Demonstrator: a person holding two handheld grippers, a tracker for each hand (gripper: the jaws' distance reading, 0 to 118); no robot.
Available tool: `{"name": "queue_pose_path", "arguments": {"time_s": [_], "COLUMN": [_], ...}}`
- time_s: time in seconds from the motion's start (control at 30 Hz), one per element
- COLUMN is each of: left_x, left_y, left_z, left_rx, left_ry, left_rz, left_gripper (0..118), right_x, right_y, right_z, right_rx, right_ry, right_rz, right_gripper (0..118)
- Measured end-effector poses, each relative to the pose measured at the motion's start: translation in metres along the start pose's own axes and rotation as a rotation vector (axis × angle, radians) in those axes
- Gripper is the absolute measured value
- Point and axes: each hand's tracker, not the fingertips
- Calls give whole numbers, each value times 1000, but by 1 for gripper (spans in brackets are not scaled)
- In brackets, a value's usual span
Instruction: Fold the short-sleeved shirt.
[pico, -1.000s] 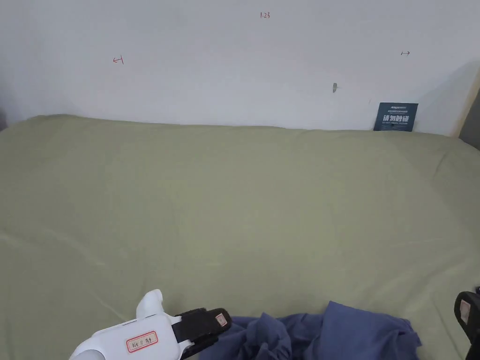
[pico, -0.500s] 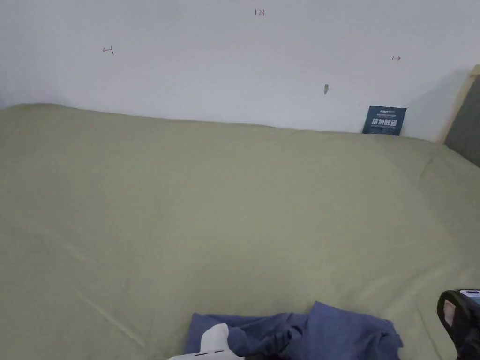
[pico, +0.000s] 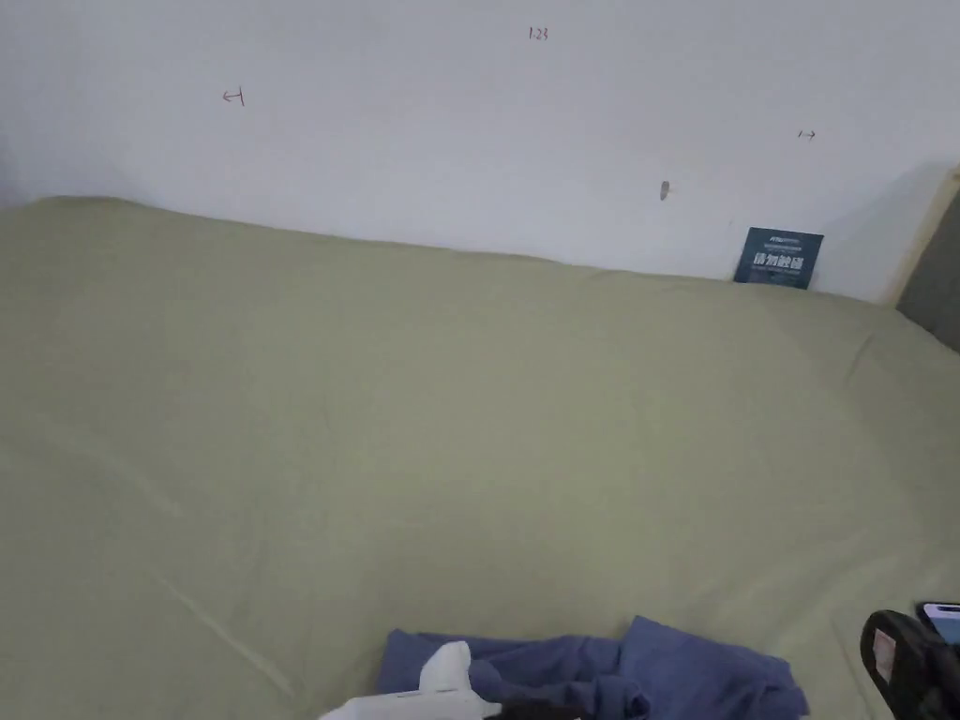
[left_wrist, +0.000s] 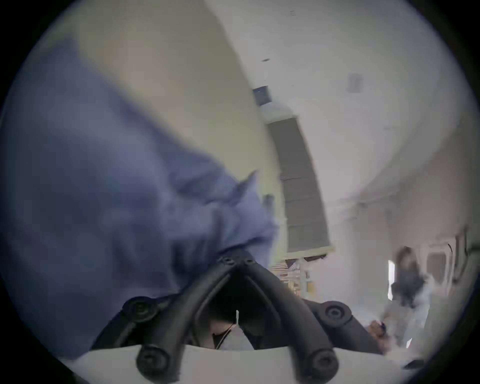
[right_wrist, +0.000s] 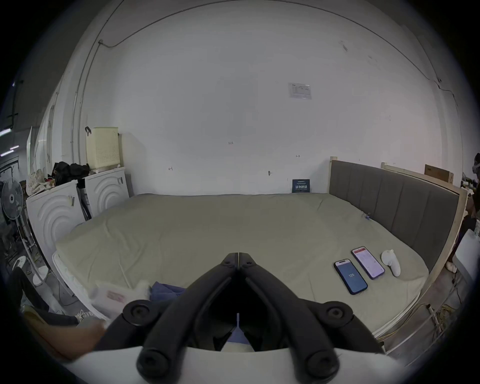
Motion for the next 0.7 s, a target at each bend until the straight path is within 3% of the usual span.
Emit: {"name": "queue_pose_path", "arguments": {"time_s": [0.03, 0.07, 0.1, 0.13, 0.17, 0.37, 0.43, 0.5, 0.6, 0.63, 0.67, 0.7], "left_x": [9, 14, 14, 11, 4, -48, -57, -57, -50, -46, -42, -42], "left_y": [10, 21, 31, 41, 48, 56, 50, 42, 38, 36, 36, 36], "left_z": [20, 42, 59, 76, 89, 122, 113, 103, 83, 78, 75, 71], "left_rx": [16, 26, 25, 35, 35, 30, -5, 13, -37, -42, -37, -26], "left_ry": [-46, -40, -7, 31, 93, 222, 235, 139, 158, 199, 259, 346], "left_rz": [-64, -101, -93, -86, -63, 120, 136, 111, 100, 60, 7, -18], "left_gripper": [21, 46, 87, 104, 106, 106, 106, 106, 101, 88, 56, 11], "right_x": [-2, -4, -5, -6, -7, -10, -9, -7, -4, -3, -3, -2], "right_y": [1, 2, 1, 1, 1, 0, 0, 1, -1, -2, -3, -4], "right_z": [-2, -5, -7, -9, -12, -16, -15, -14, -13, -13, -13, -13], "right_rx": [-1, -3, -4, -4, -4, -5, -6, -6, -12, -16, -23, -29], "right_ry": [4, 9, 14, 20, 29, 61, 61, 60, 52, 51, 47, 43], "right_rz": [10, 17, 21, 21, 14, 6, 11, 9, -6, -9, -10, -10], "right_gripper": [0, 0, 0, 0, 0, 0, 0, 0, 0, 0, 0, 0]}}
